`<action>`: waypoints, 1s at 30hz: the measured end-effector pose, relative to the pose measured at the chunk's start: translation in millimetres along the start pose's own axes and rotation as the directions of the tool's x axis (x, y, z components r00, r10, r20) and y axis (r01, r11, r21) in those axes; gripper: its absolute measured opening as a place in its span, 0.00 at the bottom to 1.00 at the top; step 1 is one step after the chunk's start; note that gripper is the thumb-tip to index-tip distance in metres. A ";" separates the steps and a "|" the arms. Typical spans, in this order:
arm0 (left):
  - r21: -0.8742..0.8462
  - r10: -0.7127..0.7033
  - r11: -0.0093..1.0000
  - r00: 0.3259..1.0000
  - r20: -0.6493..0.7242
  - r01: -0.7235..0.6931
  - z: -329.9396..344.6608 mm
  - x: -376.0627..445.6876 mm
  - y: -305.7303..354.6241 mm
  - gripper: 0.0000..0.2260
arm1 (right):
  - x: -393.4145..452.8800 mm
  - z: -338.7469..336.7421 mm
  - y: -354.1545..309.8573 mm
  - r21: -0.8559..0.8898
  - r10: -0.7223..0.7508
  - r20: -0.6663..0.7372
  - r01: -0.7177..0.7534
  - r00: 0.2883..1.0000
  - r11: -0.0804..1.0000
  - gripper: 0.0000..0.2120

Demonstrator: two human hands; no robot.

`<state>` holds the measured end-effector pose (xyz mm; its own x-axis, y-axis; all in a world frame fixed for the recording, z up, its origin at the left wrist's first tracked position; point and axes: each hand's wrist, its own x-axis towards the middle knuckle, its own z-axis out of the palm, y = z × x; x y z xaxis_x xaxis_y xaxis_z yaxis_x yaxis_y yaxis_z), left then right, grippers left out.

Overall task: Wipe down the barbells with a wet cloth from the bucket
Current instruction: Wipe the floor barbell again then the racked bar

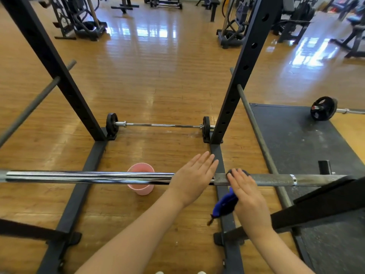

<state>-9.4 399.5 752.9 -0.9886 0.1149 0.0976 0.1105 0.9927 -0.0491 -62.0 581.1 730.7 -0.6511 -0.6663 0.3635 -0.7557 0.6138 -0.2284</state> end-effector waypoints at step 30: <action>-0.201 -0.030 0.972 0.919 0.394 0.117 -26.9 22.3 -2.1 0.32 | 9.0 15.1 -34.9 0.018 0.026 -0.045 -0.025 0.999 1.000 0.36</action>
<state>-28.9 401.1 781.9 -0.9520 0.0614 -0.3000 0.0120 0.9864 0.1637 -42.5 547.3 728.3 -0.6668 -0.6300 0.3981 -0.7400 0.6229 -0.2536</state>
